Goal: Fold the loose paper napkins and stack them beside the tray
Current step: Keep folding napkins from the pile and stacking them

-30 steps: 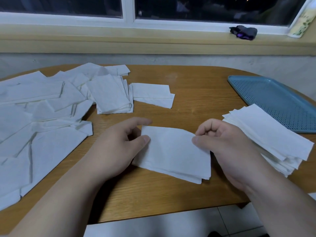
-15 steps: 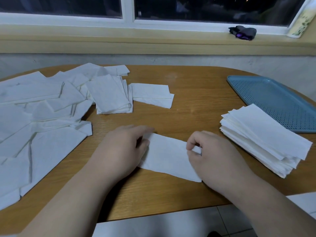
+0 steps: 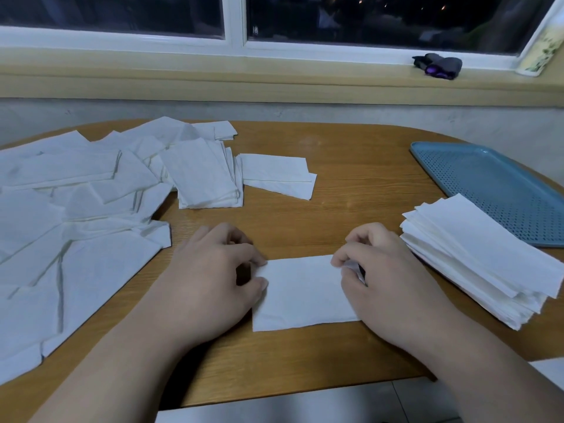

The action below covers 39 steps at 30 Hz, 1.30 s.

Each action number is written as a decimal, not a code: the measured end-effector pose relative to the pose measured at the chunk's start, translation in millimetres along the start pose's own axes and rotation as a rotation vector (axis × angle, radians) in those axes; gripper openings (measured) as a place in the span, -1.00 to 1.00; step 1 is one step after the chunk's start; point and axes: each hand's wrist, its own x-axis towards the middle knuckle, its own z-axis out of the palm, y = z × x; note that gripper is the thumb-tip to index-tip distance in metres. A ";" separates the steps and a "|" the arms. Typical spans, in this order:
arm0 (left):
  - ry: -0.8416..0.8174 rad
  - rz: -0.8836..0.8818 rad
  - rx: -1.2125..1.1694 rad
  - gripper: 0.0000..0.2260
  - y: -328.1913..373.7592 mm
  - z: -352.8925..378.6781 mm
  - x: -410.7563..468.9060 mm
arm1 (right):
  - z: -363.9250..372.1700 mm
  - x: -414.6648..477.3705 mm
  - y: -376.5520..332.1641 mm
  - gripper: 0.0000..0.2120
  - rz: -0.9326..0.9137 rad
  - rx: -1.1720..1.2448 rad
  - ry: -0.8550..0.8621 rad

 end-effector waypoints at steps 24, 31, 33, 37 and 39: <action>0.102 -0.141 -0.245 -0.78 -17.9 -6.2 30.8 | 25.2 212.1 -29.2 -0.76 0.036 -0.170 -0.124; 0.085 -0.145 -0.268 -0.79 -17.6 -6.2 30.9 | 25.1 214.3 -23.9 -0.77 -0.012 -0.235 -0.053; 0.083 -0.143 -0.271 -0.79 -17.1 -6.9 29.9 | 24.9 214.3 -21.6 -0.77 -0.022 -0.236 -0.036; 0.087 -0.150 -0.258 -0.78 -15.8 -8.5 29.8 | 12.7 208.9 -20.5 -0.80 -0.010 -0.182 0.063; 0.101 -0.150 -0.260 -0.75 -15.9 -9.4 29.3 | -0.7 197.8 -21.7 -0.81 -0.008 -0.146 0.129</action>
